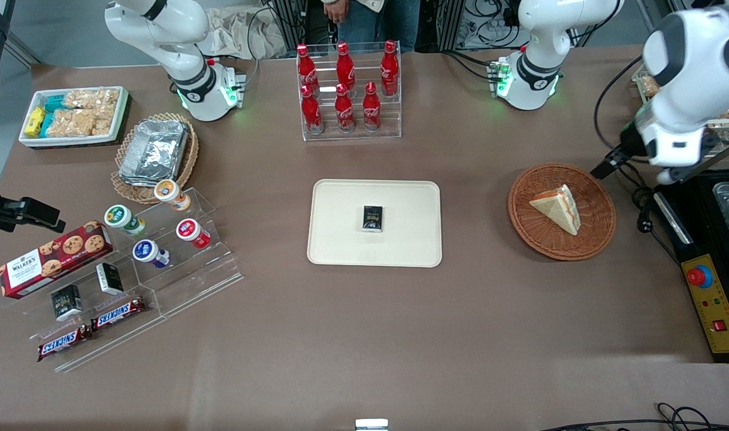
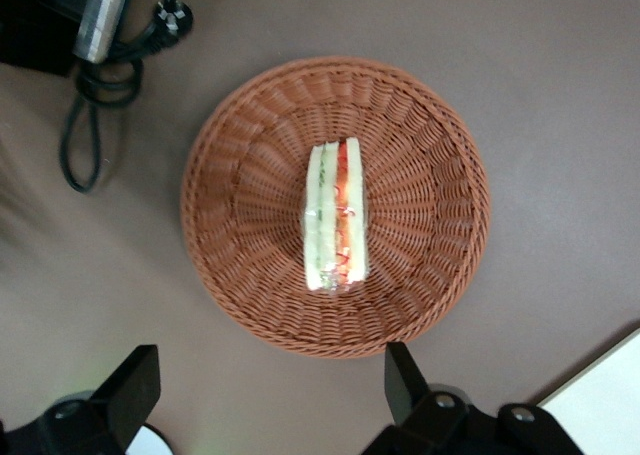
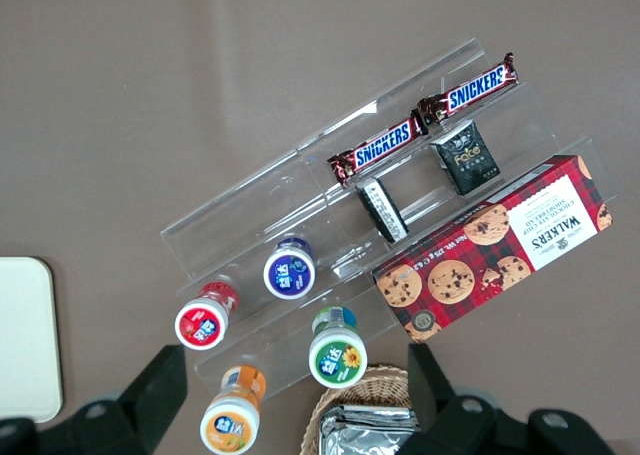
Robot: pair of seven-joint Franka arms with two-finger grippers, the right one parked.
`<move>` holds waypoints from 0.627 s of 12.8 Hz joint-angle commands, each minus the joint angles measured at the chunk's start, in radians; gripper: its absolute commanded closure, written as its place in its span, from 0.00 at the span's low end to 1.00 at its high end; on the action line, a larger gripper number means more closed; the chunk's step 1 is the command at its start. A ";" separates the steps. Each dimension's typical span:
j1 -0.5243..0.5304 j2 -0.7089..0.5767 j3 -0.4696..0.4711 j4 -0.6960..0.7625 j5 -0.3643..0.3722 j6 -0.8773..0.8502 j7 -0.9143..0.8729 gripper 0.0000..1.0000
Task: Place sandwich from basket to tray
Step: 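Lower the open left gripper around the sandwich in the basket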
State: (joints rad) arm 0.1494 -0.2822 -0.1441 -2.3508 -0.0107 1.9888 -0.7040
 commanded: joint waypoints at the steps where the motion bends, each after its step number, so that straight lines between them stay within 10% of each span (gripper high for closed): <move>1: -0.016 0.043 -0.032 -0.056 -0.008 0.102 -0.063 0.00; 8: -0.014 0.178 -0.032 -0.191 0.008 0.370 -0.112 0.00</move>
State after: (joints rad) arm 0.1365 -0.1246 -0.1766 -2.5043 -0.0107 2.2878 -0.7934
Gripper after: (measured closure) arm 0.000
